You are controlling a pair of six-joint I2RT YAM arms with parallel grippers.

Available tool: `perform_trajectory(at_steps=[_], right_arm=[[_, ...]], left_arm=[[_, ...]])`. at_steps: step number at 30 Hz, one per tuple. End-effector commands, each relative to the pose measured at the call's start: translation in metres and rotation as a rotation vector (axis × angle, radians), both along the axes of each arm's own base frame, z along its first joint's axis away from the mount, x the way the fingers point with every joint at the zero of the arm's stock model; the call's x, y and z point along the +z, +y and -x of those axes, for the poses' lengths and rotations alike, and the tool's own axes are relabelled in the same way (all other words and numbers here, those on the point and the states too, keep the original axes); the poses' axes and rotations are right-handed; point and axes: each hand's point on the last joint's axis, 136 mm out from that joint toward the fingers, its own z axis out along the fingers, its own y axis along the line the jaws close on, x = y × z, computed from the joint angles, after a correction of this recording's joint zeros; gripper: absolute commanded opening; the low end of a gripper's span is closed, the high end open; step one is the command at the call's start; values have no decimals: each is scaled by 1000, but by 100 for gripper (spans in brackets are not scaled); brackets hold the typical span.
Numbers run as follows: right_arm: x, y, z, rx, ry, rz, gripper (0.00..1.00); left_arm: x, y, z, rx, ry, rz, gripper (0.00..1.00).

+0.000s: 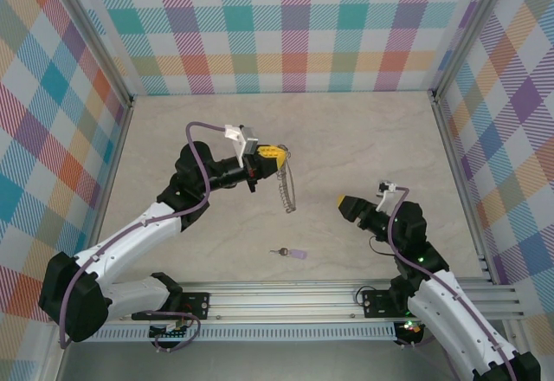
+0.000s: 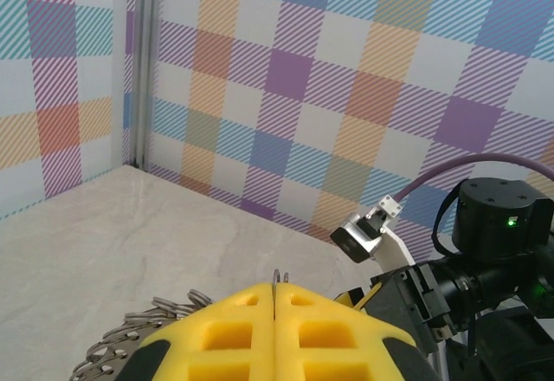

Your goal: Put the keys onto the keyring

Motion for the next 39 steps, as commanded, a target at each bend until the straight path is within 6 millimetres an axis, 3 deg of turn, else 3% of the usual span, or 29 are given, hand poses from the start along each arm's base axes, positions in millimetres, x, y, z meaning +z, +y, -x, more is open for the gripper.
perform_trajectory(at_steps=[1, 24, 35, 39], right_arm=[[-3, -2, 2, 1, -9, 23, 69], [-10, 2, 12, 54, 11, 52, 69], [-15, 8, 15, 100, 31, 63, 69], [-8, 13, 16, 137, 30, 65, 69]], left_arm=[[30, 0, 18, -54, -71, 77, 0], [40, -16, 15, -180, 19, 129, 0], [34, -20, -1, -191, 81, 138, 0], [29, -21, -10, -189, 125, 116, 0]])
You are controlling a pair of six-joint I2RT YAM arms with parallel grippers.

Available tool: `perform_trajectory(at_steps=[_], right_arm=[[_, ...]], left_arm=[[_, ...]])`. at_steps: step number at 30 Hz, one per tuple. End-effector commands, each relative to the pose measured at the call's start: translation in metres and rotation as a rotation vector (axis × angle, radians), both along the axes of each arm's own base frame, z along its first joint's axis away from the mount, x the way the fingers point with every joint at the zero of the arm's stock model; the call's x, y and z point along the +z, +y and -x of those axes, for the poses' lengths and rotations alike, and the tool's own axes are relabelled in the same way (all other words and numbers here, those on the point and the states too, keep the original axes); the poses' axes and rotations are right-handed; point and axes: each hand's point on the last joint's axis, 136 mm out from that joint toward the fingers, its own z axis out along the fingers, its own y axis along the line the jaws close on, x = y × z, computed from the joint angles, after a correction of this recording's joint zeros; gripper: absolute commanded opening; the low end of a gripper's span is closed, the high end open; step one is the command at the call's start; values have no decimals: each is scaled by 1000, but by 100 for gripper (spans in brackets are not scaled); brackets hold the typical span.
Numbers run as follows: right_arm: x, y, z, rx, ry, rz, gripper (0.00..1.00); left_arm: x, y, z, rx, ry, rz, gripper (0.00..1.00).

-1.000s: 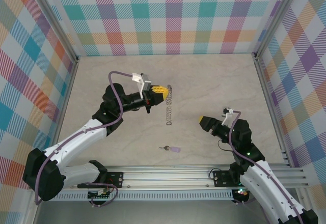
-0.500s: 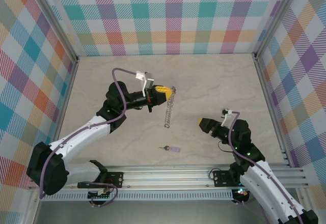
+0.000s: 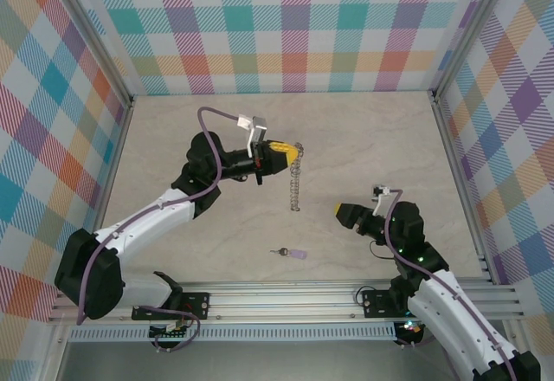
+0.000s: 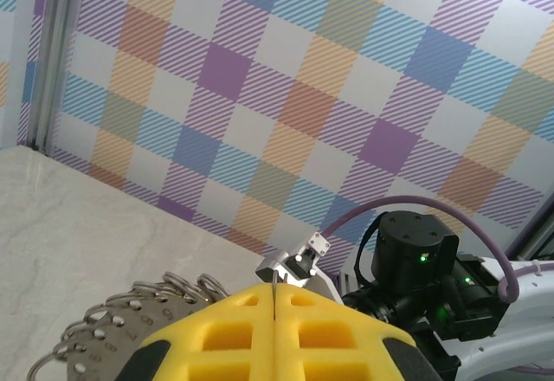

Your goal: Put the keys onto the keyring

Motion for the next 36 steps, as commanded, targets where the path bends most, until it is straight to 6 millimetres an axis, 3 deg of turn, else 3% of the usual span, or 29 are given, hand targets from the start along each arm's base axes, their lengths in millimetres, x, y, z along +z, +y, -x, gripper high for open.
perform_trajectory(at_steps=[1, 6, 15, 20, 29, 36], right_arm=[[16, 7, 3, 59, -27, 0, 68], [54, 19, -2, 110, -99, -57, 65], [165, 37, -23, 170, -356, -183, 59], [213, 55, -20, 301, -507, -264, 47], [254, 70, -12, 457, -632, -312, 31], [269, 74, -8, 506, -648, -373, 26]], left_arm=[[23, 4, -4, -15, -32, 31, 0], [14, 8, -11, -20, 6, -12, 0], [15, 14, 7, -116, 0, -77, 0], [27, 14, 17, -164, -27, -77, 0], [46, 13, 27, -224, -63, -91, 0], [54, 12, 28, -235, -82, -89, 0]])
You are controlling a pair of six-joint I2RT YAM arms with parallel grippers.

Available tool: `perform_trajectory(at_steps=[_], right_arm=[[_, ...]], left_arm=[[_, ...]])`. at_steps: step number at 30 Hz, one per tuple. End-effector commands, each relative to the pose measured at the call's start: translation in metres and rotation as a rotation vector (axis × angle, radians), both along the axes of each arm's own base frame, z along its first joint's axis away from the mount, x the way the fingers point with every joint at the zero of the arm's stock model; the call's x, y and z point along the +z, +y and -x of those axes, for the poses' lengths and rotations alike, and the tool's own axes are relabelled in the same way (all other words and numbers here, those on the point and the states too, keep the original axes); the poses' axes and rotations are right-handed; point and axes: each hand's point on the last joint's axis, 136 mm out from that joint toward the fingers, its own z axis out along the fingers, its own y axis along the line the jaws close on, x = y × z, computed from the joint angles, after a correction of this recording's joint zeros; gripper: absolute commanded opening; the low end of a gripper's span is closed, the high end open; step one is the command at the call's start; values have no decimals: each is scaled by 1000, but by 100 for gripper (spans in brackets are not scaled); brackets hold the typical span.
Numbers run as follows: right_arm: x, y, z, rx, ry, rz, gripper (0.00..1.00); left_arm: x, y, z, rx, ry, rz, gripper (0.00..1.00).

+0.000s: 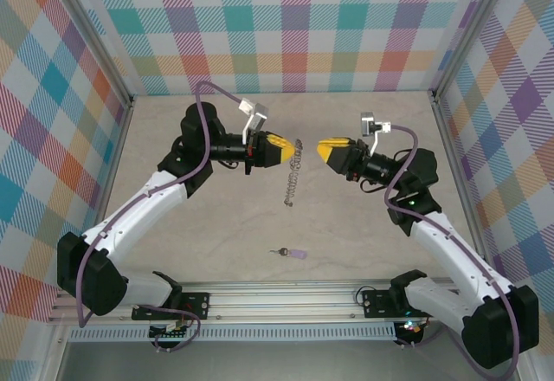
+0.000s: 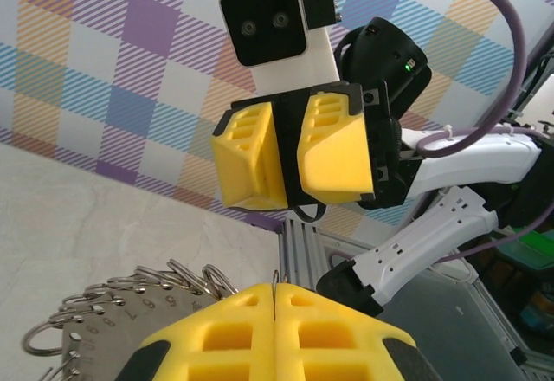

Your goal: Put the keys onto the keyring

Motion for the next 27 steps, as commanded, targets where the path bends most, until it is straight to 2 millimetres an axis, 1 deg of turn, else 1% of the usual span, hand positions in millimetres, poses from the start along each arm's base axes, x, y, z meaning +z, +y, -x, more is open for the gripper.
perform_trajectory(at_steps=[1, 10, 17, 27], right_arm=[[28, 1, 15, 69, -82, -54, 26], [24, 17, 17, 108, -70, -54, 28], [20, 27, 15, 128, -56, -43, 31], [15, 35, 13, 139, -44, -30, 31]], left_arm=[[22, 4, 8, -26, -74, 29, 0], [23, 4, 7, -25, -78, 27, 0], [24, 4, 7, -25, -77, 28, 0], [25, 3, 6, -26, -77, 28, 0]])
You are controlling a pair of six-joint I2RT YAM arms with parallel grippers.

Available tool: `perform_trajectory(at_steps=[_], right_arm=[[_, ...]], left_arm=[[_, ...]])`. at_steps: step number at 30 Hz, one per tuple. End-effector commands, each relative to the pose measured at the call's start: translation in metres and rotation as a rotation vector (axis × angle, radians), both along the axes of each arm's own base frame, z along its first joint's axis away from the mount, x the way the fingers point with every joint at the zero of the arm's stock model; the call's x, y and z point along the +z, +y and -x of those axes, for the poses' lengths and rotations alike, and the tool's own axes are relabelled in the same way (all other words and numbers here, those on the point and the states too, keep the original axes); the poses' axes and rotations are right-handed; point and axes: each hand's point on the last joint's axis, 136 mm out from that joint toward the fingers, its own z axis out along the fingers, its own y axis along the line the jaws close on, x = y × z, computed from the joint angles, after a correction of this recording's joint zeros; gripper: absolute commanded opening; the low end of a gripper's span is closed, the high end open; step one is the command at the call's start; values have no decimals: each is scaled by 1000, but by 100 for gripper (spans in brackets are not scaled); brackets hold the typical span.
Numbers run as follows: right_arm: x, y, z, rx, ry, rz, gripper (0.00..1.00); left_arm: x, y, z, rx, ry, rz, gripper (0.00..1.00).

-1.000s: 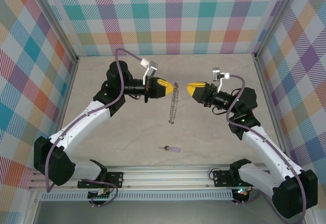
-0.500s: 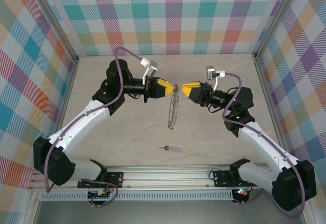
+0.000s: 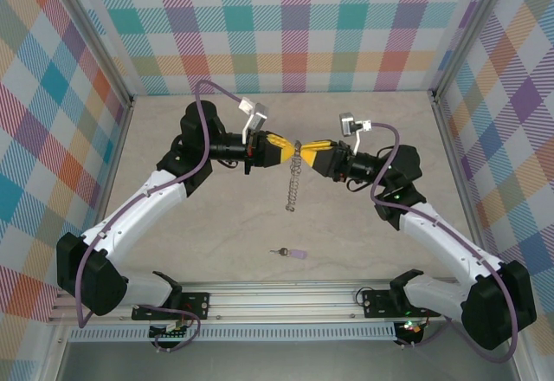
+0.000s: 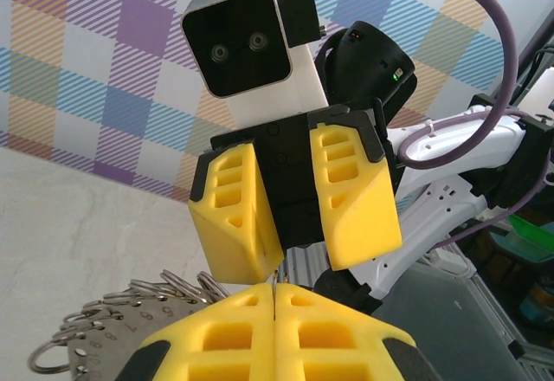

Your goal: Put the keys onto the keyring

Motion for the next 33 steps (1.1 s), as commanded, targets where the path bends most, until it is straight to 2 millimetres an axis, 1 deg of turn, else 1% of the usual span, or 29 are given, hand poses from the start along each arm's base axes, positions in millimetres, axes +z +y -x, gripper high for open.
perform_trajectory(at_steps=[1, 9, 11, 18, 21, 22, 24, 27, 28, 31, 33], right_arm=[[20, 1, 5, 2, -79, -24, 31], [16, 4, 1, 1, -70, -15, 31], [15, 5, 0, 4, -65, -12, 29], [13, 10, -1, 20, -62, -4, 19], [12, 10, -2, 17, -62, -1, 7], [11, 11, -2, 17, -62, 4, 1], [9, 10, -3, 8, -66, 11, 0], [8, 7, -6, -35, -80, 23, 0], [8, 5, -6, -47, -88, 25, 0], [11, 1, -6, -68, -107, 17, 0], [15, -1, -5, -74, -121, 5, 0]], left_arm=[[23, 2, 5, -20, -67, 33, 0], [23, 1, 6, -24, -65, 32, 0], [24, 1, 6, -24, -67, 33, 0], [23, 0, 6, -26, -66, 29, 0], [22, 0, 6, -28, -63, 27, 0], [21, 0, 5, -26, -62, 26, 0], [22, 1, 5, -18, -62, 26, 0], [22, 3, -2, 46, -55, 16, 0], [24, 5, -4, 69, -54, 18, 4], [25, 13, -11, 153, -39, 37, 23], [26, 19, -17, 209, -10, 68, 31]])
